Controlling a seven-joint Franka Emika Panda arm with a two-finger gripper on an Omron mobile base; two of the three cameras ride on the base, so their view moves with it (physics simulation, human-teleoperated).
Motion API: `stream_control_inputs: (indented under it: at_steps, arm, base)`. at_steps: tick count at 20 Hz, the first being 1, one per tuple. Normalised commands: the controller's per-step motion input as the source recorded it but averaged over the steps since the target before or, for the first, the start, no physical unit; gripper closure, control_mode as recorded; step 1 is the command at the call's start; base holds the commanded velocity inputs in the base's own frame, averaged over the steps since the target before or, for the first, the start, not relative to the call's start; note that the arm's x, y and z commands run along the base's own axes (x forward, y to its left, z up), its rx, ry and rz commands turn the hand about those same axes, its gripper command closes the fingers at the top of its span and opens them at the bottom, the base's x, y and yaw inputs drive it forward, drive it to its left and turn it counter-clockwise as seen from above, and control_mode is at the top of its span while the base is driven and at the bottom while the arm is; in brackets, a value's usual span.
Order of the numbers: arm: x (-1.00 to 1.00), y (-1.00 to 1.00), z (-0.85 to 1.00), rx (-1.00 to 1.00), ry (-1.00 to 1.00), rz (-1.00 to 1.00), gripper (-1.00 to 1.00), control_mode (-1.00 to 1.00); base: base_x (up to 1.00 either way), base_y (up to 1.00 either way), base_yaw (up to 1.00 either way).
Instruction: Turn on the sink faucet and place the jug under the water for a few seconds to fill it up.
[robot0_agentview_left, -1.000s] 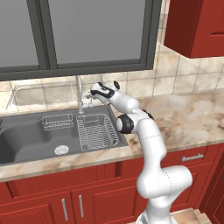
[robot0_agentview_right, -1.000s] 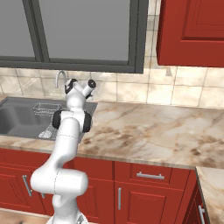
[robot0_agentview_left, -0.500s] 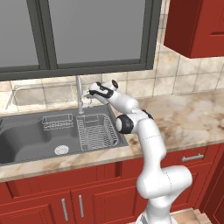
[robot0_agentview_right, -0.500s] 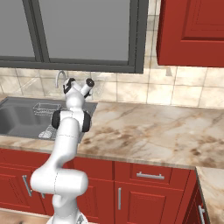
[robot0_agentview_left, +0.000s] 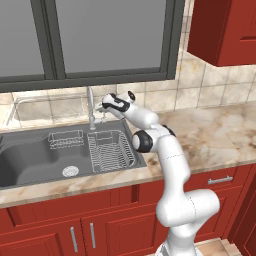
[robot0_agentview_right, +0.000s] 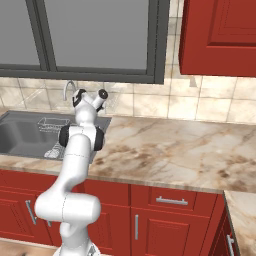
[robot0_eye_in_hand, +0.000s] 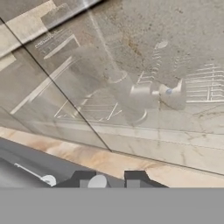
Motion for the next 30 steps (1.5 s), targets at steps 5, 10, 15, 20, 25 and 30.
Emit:
stream_control_inputs:
  at_steps: [5, 10, 15, 20, 25, 30]
  arm:
    - [0.0, -0.36, 0.0, 0.0, 0.0, 0.0, 1.0, -1.0]
    - [-0.04, -0.41, 0.0, 0.0, 0.0, 0.0, 1.0, -1.0]
    - [-0.09, -0.41, 0.0, 0.0, 0.0, -0.01, 1.0, -1.0]
    - [-0.15, -0.42, 0.0, 0.0, 0.0, -0.03, 1.0, -1.0]
    - [-0.17, -0.36, 0.0, 0.0, 0.0, -0.06, 1.0, -1.0]
    - [-0.17, -0.28, 0.0, 0.0, 0.0, -0.1, 1.0, -1.0]
  base:
    - [0.0, 0.0, 0.0]
    - [0.0, 0.0, 0.0]
    - [0.0, 0.0, 0.0]
    - [0.0, 0.0, 0.0]
    - [0.0, 0.0, 0.0]
    - [0.0, 0.0, 0.0]
